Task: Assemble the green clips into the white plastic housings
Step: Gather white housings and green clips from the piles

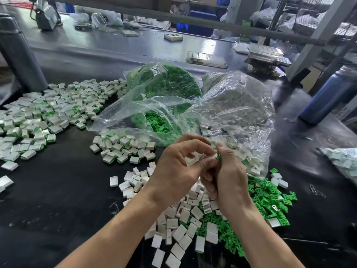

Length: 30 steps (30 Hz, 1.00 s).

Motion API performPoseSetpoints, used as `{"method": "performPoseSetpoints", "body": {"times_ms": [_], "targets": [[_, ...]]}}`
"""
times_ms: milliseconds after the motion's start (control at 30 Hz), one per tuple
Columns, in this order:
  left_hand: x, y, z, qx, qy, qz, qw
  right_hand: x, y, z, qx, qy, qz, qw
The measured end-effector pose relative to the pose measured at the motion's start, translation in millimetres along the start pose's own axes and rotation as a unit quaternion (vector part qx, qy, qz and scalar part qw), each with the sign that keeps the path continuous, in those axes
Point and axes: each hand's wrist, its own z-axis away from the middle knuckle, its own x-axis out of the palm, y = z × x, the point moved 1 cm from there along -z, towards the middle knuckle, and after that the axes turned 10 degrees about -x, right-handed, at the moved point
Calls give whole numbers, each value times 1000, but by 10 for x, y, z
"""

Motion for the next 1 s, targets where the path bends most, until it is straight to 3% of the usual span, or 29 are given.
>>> {"method": "performPoseSetpoints", "body": {"times_ms": [133, 1000], "targets": [[29, 11, 7, 16, -4, -15, 1000, 25, -29, 29, -19, 26, -48, 998], [85, -49, 38, 14, 11, 18, 1000, 72, 95, -6, -97, 36, -24, 994]]}}
